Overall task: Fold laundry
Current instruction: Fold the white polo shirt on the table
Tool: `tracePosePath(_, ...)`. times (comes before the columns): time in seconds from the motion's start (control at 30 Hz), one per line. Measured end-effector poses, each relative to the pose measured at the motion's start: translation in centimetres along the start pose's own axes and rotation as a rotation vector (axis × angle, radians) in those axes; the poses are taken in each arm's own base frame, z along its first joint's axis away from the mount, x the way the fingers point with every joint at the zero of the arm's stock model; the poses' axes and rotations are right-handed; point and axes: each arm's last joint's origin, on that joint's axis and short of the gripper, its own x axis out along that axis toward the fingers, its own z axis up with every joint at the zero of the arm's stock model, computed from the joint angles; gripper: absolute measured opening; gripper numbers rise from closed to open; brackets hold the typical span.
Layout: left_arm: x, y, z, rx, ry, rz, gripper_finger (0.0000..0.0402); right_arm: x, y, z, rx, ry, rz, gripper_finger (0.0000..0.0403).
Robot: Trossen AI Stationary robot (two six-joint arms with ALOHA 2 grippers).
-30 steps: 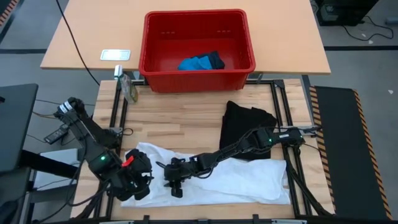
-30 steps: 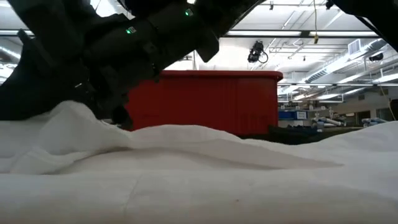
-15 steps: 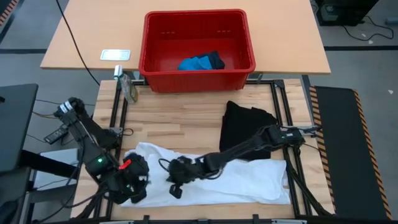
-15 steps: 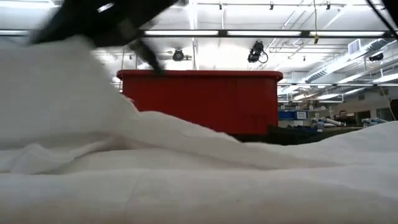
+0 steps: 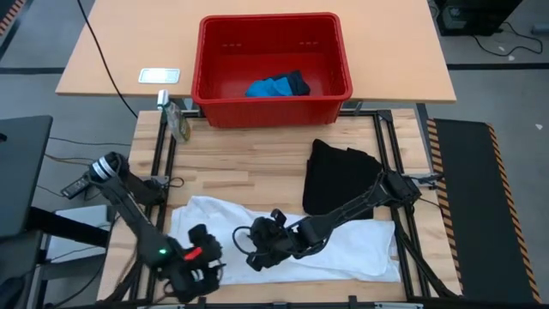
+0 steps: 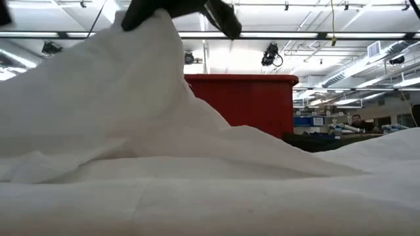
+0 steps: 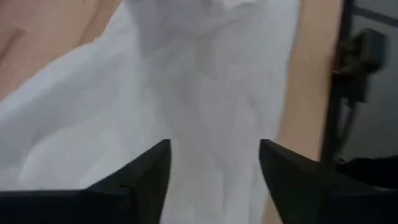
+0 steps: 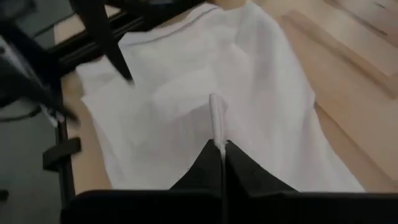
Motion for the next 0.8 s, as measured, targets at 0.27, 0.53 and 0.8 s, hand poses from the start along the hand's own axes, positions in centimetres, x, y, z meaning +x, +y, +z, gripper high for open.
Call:
tracePosePath(0.27,3.5,1.1,1.6,-0.076,0.024,0.129,0.0331,0.8,-0.4,1.6,0.049,-0.023,0.071,0.0002)
tracePosePath(0.53,3.8,1.0,2.1,-0.132,0.01,0.111,0.0313,0.4,0.2,1.5,0.002,-0.032,0.116,0.0002)
tracePosePath(0.8,3.9,0.4,1.0,0.004,-0.055,0.149,0.0102,-0.5,1.1,0.6,0.029,-0.108,0.056,0.0002)
